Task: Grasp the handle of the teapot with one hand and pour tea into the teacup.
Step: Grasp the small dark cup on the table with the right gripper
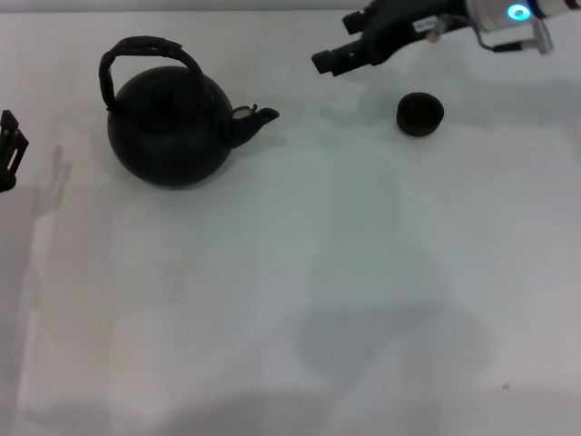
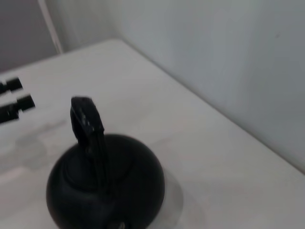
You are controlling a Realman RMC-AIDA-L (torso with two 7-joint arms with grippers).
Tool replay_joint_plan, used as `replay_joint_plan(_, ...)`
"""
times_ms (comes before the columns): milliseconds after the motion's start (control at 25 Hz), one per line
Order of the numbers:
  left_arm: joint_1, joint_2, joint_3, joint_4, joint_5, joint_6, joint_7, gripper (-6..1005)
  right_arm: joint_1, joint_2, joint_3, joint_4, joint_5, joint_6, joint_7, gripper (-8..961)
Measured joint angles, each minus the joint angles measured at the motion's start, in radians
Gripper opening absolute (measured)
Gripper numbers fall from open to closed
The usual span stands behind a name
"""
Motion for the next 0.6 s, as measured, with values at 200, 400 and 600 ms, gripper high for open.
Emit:
replay_joint_plan(200, 0.003, 0.0, 0.0, -0.001, 0.0, 0.0, 0.0, 887, 0.068, 0.037, -0.003, -0.014, -0.208, 0.013, 0.094, 832)
replay_joint_plan(400, 0.004, -0.002, 0.0, -0.001, 0.0, -0.001, 0.0, 888, 0.129, 0.07, -0.018, -0.008, -0.434, 0.019, 0.214, 827)
replay_joint_plan(600, 0.006, -0.002, 0.002, -0.002, 0.001, -0.002, 0.0, 888, 0.143, 0.074, -0.094, -0.001, -0.479, 0.062, 0.28, 822)
